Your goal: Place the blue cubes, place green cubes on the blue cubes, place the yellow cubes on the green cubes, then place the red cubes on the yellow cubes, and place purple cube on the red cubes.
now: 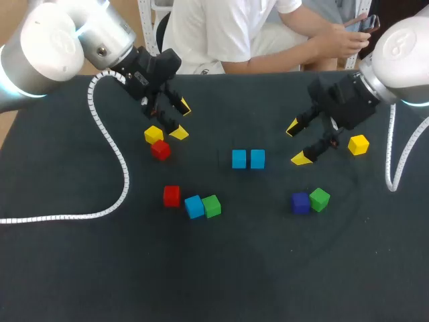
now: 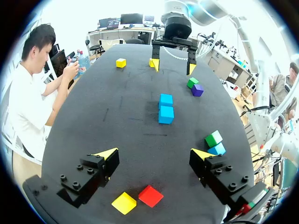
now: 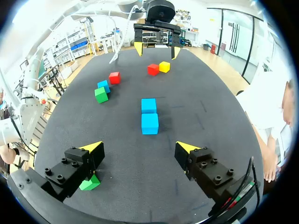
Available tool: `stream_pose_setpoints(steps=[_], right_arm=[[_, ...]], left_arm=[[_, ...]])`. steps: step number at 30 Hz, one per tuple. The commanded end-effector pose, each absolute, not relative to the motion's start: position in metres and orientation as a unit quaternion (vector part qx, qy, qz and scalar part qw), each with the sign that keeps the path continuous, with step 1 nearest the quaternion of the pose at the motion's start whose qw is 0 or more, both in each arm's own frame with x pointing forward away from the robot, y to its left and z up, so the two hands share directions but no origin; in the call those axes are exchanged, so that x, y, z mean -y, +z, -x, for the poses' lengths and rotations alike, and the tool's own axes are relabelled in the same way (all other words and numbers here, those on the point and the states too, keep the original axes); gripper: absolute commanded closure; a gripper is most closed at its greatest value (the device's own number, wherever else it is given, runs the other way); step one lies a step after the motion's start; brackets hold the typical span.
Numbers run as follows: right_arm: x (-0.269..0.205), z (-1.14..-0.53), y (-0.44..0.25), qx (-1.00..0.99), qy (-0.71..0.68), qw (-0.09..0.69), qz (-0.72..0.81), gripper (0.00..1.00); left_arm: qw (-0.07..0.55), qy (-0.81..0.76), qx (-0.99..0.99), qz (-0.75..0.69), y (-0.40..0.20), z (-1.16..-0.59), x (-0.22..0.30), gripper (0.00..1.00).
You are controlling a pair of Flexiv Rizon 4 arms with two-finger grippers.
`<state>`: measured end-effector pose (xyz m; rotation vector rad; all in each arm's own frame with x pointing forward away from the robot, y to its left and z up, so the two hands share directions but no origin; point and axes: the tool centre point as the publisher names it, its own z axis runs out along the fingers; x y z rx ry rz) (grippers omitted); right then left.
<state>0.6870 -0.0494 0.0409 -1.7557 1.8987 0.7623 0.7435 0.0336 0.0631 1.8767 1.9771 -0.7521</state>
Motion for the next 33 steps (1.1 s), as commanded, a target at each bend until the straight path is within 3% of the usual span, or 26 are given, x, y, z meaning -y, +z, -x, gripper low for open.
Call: stream_pose_setpoints(steps=[1,33], right_arm=[[0.05,-0.686,0.041,-0.687,0.276,0.222,0.635,0.0],[0.04,-0.707,0.044,-0.682,0.268,0.218,0.645,0.0]], left_arm=[[0.154,-0.264,-0.689,-0.657,0.063,-0.747,-0.034,0.0],[0.154,-0.264,-0.689,-0.657,0.063,-0.747,-0.034,0.0]])
